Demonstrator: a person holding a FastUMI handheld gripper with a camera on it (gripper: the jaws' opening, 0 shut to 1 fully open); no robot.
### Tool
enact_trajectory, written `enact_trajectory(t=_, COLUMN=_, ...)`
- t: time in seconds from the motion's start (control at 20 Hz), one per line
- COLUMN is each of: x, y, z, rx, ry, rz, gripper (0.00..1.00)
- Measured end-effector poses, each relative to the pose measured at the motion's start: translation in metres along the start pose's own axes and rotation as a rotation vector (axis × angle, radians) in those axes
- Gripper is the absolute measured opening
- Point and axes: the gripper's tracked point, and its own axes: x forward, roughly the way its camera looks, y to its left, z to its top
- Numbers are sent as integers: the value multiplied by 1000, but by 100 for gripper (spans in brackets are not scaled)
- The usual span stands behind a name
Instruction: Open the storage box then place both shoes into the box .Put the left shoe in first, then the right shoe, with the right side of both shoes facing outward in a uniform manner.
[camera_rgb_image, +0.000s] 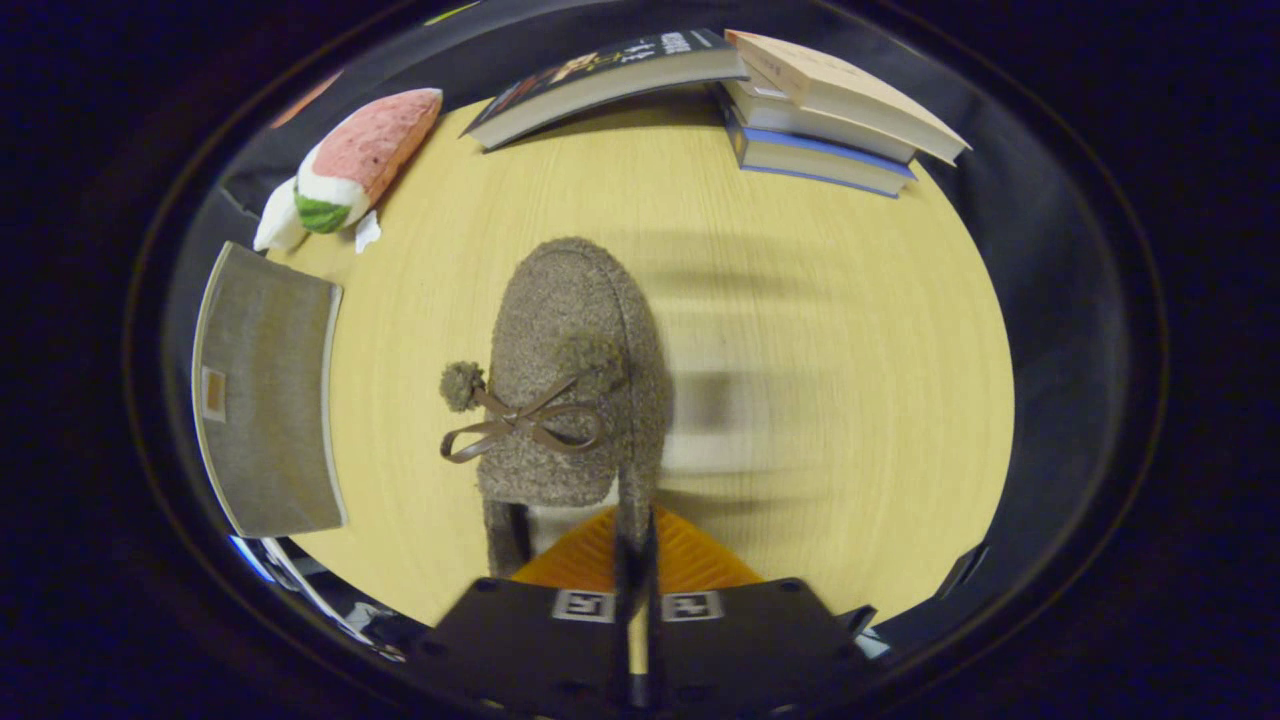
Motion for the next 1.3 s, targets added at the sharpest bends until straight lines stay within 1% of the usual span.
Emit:
enact_trajectory(t=0.05, x=-1, y=-1, z=-3, rx=23, ry=5, rz=-2, gripper=1)
enact_trajectory(t=0.2, x=-8, y=-5, z=-9, rx=59, ry=-8, rz=-7, gripper=1)
enact_trajectory(t=0.3, x=-19, y=-3, z=-15, rx=83, ry=-10, rz=18, gripper=1)
enact_trajectory(t=0.4, x=-36, y=3, z=-22, rx=128, ry=0, rz=62, gripper=1)
enact_trajectory(t=0.55, x=-68, y=16, z=-29, rx=167, ry=-12, rz=107, gripper=1)
enact_trajectory(t=0.75, x=-125, y=43, z=-24, rx=182, ry=-97, rz=141, gripper=1)
enact_trajectory(t=0.9, x=-169, y=78, z=-16, rx=169, ry=-168, rz=174, gripper=1)
enact_trajectory(t=1.0, x=-196, y=110, z=-11, rx=152, ry=-208, rz=199, gripper=1)
enact_trajectory(t=1.1, x=-221, y=139, z=-4, rx=110, ry=-255, rz=200, gripper=1)
enact_trajectory(t=1.2, x=-235, y=176, z=1, rx=79, ry=-279, rz=211, gripper=1)
enact_trajectory(t=1.3, x=-237, y=216, z=3, rx=71, ry=-272, rz=241, gripper=1)
